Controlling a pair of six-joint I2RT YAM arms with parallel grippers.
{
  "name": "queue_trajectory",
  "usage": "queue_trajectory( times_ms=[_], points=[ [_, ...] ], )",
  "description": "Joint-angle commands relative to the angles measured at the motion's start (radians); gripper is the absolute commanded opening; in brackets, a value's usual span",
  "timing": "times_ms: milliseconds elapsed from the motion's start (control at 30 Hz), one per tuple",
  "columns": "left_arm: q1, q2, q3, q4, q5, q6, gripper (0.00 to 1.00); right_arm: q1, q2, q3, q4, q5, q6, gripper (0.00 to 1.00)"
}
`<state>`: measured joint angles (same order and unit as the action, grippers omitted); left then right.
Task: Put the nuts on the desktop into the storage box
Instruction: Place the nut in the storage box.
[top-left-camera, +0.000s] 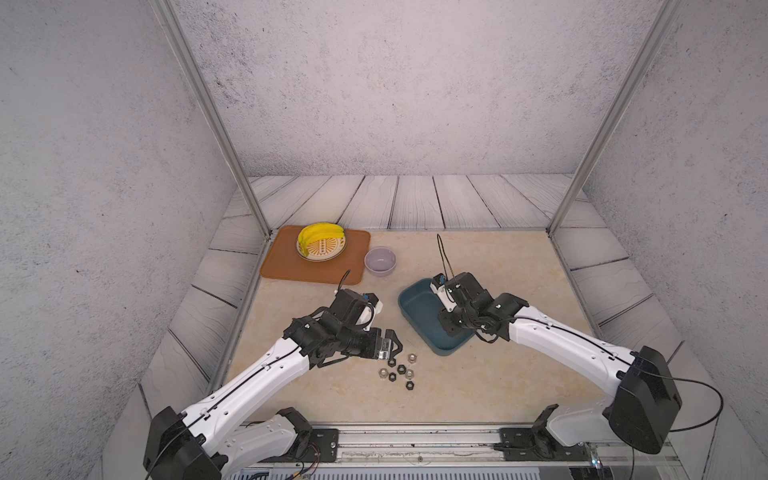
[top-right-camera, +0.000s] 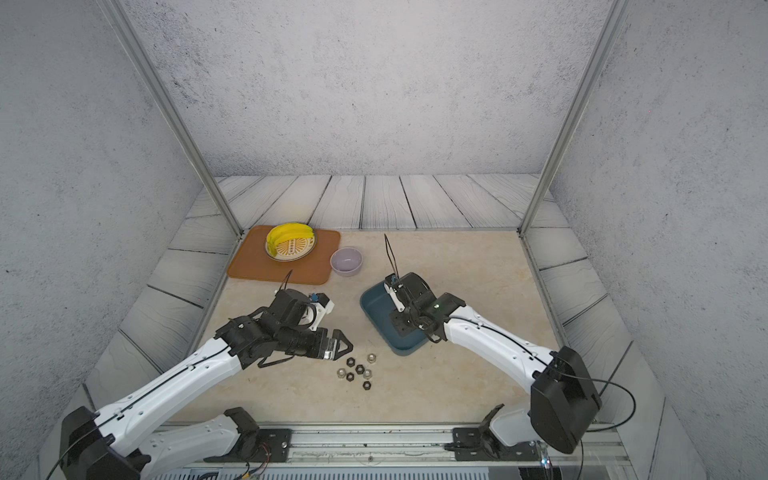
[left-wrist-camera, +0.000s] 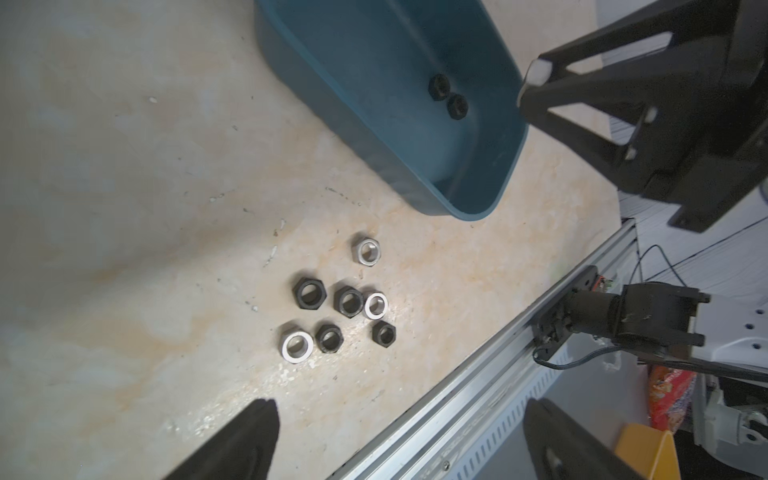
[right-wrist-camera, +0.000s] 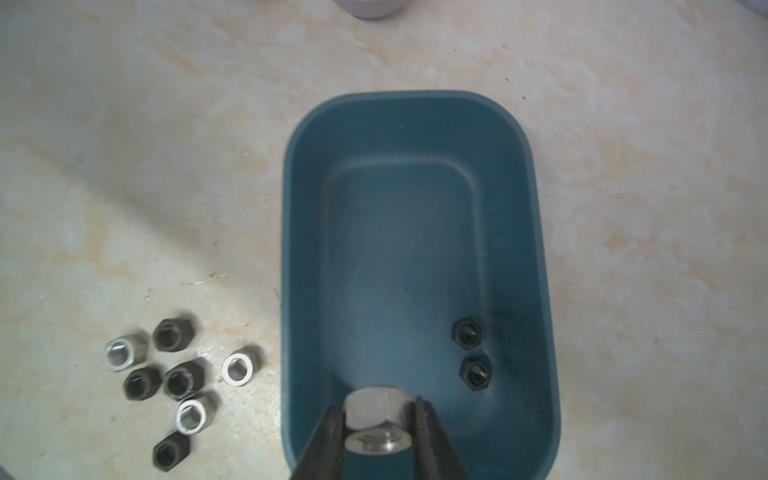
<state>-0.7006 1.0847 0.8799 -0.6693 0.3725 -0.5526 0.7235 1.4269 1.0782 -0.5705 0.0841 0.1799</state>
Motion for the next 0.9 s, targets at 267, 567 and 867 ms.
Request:
queue_trajectory(
  times_ms=[267, 567, 867],
  points=[
    [-0.072, 0.096, 0.051, -0.091, -0.178, 0.075, 0.98, -0.039, 0.197, 0.133, -0.110, 0.101, 0.099, 0.15],
    [-0.075, 0.146, 0.064, -0.126, -0.183, 0.074, 0.98, -0.041, 0.315, 0.172, -0.128, 0.115, 0.114, 0.14],
    [-0.075, 0.146, 0.056, -0.098, -0.135, 0.069, 0.98, -0.041, 0.418, 0.195, -0.134, 0.139, 0.087, 0.14]
  ],
)
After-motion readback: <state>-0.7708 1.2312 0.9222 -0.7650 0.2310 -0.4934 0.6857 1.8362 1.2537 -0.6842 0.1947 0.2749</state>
